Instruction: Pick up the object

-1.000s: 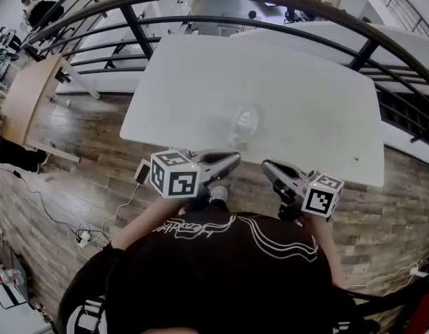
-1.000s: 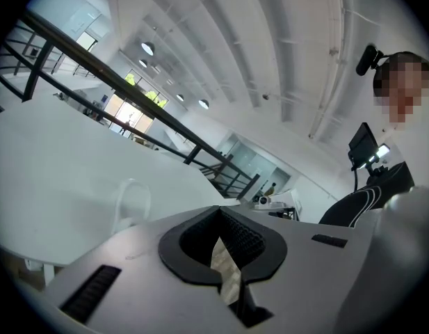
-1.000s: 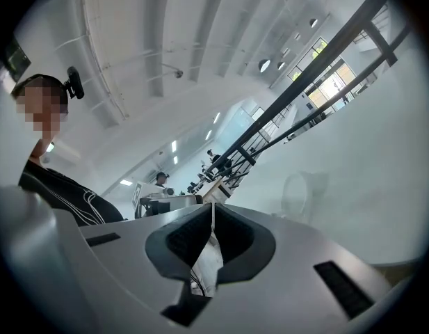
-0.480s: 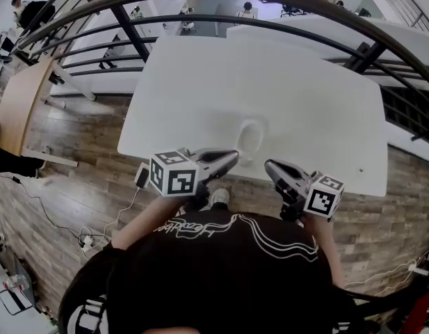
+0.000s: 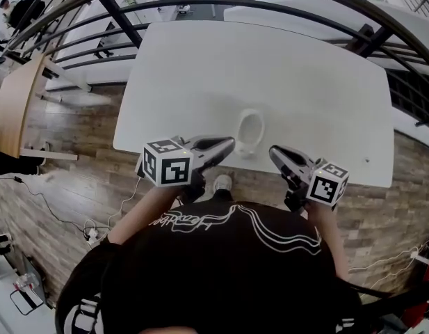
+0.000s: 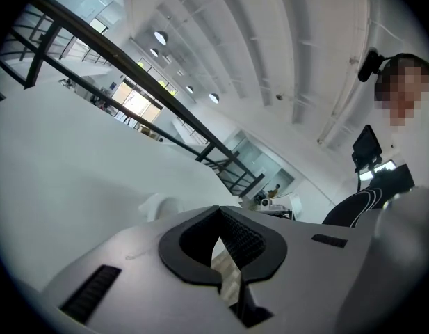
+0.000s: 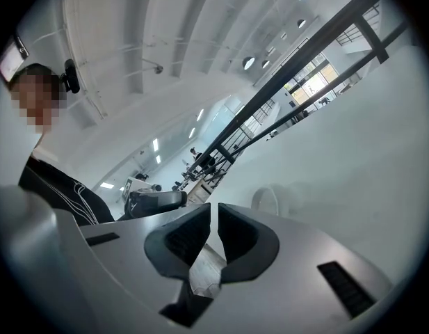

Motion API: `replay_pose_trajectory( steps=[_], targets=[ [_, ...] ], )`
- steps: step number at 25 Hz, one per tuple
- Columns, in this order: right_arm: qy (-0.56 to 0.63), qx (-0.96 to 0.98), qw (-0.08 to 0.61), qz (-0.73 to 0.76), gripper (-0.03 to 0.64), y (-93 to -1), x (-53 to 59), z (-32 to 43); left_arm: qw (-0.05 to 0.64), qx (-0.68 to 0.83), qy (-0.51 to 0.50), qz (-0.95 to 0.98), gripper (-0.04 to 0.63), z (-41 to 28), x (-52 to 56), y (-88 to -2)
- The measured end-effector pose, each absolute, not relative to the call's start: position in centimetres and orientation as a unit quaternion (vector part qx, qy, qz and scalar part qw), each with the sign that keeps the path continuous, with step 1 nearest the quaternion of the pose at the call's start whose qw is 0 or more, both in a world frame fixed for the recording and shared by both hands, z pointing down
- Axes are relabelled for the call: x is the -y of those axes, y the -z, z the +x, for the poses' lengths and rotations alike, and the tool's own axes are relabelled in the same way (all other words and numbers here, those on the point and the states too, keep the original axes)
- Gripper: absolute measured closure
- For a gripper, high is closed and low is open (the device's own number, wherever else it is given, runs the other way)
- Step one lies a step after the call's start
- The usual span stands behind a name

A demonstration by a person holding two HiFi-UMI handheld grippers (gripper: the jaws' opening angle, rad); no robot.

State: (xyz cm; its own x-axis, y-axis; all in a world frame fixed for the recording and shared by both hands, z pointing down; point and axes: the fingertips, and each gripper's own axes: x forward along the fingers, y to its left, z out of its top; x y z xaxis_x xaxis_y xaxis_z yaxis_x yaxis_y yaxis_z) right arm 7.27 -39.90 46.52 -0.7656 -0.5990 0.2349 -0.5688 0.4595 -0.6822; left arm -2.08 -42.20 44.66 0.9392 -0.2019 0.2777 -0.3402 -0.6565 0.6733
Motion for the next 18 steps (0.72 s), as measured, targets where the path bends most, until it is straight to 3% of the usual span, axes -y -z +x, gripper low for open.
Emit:
replay_pose_trajectory(
  steps=[9, 10, 12, 18],
  targets=[
    [0.421, -0.827, -0.046, -0.37, 0.597, -52.5, 44.5, 8.1, 0.403, 0.156, -0.101, 0.896, 0.588, -3.0, 45.0, -46.6],
    [0.427, -0.825, -0.054, -0.367, 0.587, -53.2, 45.0, 7.9, 0.405, 0.156, -0.101, 0.895, 0.588, -3.1, 45.4, -46.8],
    [0.44, -0.822, -0.072, -0.354, 0.48, -54.4, 45.6, 7.3, 0.407, 0.157, -0.101, 0.894, 0.588, -3.3, 46.0, -47.0],
    [0.461, -0.801, -0.107, -0.367, 0.474, -57.0, 46.5, 7.5, 0.408, 0.159, -0.102, 0.893, 0.588, -3.6, 46.8, -47.1]
  ],
)
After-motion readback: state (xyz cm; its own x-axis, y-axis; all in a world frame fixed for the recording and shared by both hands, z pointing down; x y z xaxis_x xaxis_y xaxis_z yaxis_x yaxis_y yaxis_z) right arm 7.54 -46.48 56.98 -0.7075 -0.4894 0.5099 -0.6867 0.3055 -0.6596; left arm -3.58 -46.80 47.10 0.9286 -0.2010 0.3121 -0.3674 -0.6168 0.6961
